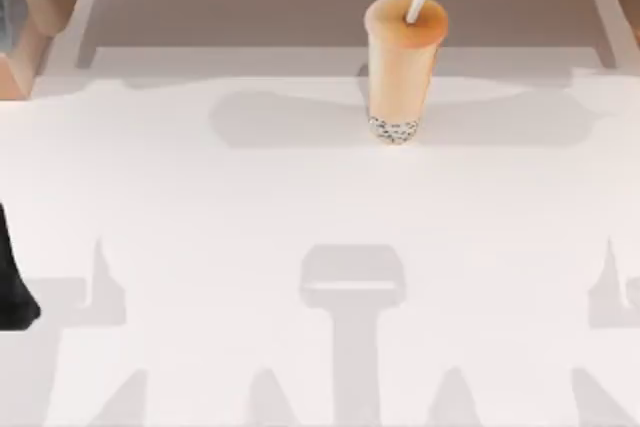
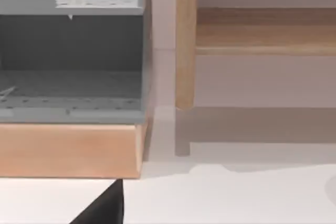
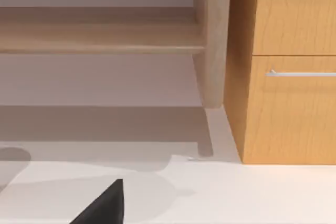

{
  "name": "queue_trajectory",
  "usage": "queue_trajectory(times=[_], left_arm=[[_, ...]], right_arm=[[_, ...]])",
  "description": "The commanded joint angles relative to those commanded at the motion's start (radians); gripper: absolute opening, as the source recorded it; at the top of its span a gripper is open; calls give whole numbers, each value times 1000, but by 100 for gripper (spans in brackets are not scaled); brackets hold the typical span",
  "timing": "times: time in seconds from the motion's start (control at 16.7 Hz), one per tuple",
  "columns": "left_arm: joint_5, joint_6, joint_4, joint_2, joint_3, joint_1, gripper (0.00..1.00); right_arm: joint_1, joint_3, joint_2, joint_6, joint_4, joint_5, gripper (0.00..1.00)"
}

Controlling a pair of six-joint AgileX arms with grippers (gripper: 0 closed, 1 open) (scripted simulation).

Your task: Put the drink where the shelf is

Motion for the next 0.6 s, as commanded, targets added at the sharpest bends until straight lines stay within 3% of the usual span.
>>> queue_trajectory(times=[0.3, 0.6], left_arm=[[0, 0, 0, 0, 0, 0, 100], [0, 0, 0, 0, 0, 0, 100]], right_arm=[[18, 23, 57, 3, 35, 22, 100], [110, 129, 330, 12, 202, 122, 100]])
